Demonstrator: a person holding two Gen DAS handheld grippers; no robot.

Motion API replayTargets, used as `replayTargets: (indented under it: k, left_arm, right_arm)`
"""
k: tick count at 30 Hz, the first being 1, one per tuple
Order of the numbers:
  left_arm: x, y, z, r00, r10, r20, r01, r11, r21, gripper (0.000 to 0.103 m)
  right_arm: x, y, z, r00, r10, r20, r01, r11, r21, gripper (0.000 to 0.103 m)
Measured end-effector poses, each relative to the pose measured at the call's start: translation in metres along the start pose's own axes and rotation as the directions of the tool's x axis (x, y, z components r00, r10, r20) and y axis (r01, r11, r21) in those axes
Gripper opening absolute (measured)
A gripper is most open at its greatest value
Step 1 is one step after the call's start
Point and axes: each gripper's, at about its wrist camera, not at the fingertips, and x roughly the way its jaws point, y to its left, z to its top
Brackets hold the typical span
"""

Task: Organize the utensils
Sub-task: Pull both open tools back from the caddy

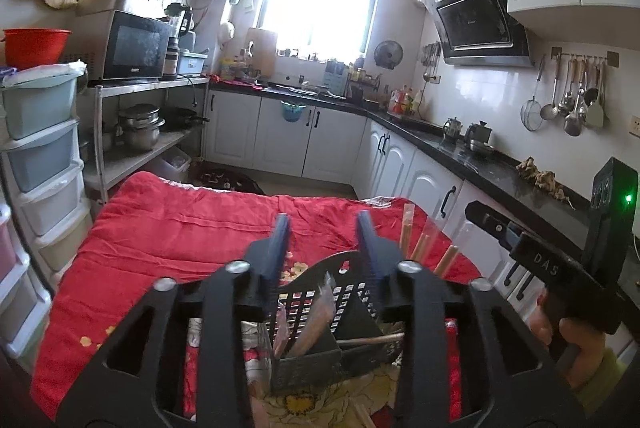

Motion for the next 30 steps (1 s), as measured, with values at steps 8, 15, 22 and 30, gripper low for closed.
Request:
replayTargets:
  k: [8, 15, 22, 30]
  left_arm:
    - [-0.017, 0.002, 0.003, 1.0, 0.01, 0.01, -0.009, 0.999, -0.039, 0.075]
    - [-0.032, 0.004, 0.003, 1.0, -0.002, 0.01, 0.002, 0.997, -0.072, 0.092]
    - [-0.044, 0.003, -0.006, 1.0, -0.008, 0.001, 0.008, 0.996, -0.085, 0.092]
    - [-0.056, 0.006, -0.014, 1.0, -0.012, 0.005, 0.012, 0.994, -0.109, 0.093]
  right_arm:
    - [-0.014, 0.0, -0.002, 1.0, -0.013, -0.011, 0.013, 1.0, -0.006, 0.045]
    - [-0.029, 0.002, -0.007, 1.0, -0.024, -0.017, 0.024, 1.0, -0.021, 0.054]
    - [-0.05, 0.004, -0.012, 1.0, -0.017, -0.008, 0.017, 1.0, -0.024, 0.062]
    - [-0.066, 0.009, -0.019, 1.0, -0.01, -0.021, 0.009, 0.999, -0.032, 0.067]
